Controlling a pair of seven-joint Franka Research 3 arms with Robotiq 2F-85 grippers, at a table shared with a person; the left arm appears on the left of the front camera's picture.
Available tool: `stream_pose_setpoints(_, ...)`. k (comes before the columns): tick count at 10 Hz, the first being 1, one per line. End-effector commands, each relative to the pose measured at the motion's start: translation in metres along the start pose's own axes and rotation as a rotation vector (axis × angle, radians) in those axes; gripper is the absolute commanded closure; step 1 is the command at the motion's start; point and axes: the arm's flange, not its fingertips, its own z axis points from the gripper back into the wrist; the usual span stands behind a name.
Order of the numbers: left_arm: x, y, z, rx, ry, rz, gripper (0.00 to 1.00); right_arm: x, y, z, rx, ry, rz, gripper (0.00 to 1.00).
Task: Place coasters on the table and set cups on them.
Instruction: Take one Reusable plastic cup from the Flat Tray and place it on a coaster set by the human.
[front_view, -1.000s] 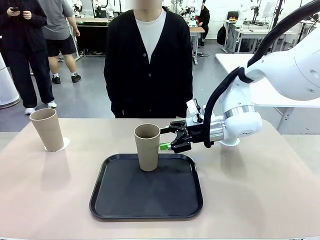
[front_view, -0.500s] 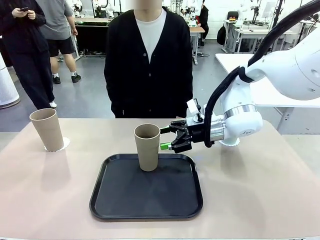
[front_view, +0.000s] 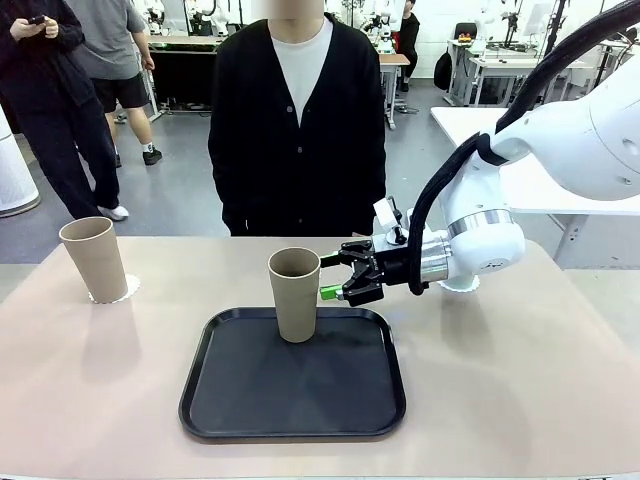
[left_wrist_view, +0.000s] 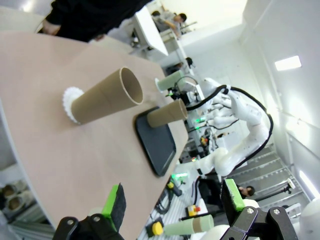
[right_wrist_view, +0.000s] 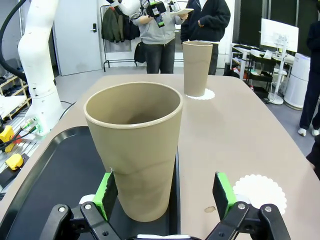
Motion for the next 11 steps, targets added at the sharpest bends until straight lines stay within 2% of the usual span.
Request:
stream_pose_setpoints(1, 0.0, -0.002, 0.001, 0.009, 0.0, 0.004, 0.0, 0.0, 0.0, 0.0, 0.0, 0.0, 0.0, 0.0)
stream_pose_setpoints(6, 0.0, -0.002, 0.001, 0.009, 0.0, 0.004, 0.0, -0.012, 0.03, -0.004, 0.053, 0.029, 0.003, 0.0)
stream_pose_setpoints(11, 0.0, -0.002, 0.001, 0.009, 0.0, 0.004, 0.0, -0.022, 0.022, -0.026, 0.048, 0.034, 0.017, 0.0)
